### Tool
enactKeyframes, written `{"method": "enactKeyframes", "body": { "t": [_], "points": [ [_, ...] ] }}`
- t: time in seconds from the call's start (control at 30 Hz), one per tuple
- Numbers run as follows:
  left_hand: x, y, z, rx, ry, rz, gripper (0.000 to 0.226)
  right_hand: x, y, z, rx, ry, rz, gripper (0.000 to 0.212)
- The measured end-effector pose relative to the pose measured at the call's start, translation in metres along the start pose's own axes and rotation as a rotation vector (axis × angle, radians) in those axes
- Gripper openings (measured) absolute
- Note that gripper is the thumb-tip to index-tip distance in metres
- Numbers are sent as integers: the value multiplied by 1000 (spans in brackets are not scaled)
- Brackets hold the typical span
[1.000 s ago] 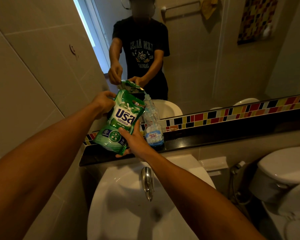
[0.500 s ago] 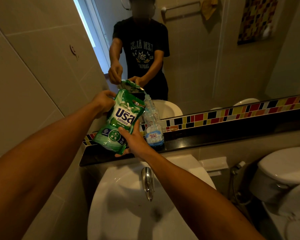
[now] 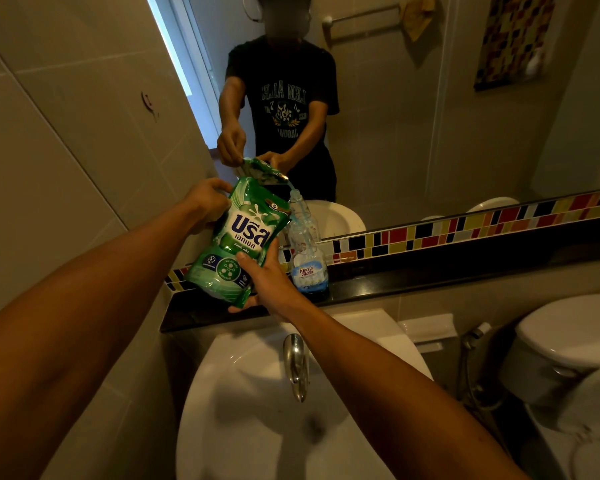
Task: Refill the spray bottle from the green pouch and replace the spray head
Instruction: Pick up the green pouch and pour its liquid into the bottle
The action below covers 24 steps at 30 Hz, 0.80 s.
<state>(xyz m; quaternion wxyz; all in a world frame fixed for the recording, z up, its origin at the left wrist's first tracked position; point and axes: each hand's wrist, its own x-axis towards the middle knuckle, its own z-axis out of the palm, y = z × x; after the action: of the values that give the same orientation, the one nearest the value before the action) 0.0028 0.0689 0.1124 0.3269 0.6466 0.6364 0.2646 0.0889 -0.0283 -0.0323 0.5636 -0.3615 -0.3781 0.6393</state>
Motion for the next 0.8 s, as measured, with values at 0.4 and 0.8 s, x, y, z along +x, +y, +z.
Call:
{"method": "enactKeyframes", "body": {
  "t": [0.4,0.8],
  "points": [
    [2,0,-1,17,17,8,37,-4,-3,3,18,-16,-14,66],
    [2,2,-5,26,-4,6,36,-3,-4,6,29,-28,-26,62]
  ]
}}
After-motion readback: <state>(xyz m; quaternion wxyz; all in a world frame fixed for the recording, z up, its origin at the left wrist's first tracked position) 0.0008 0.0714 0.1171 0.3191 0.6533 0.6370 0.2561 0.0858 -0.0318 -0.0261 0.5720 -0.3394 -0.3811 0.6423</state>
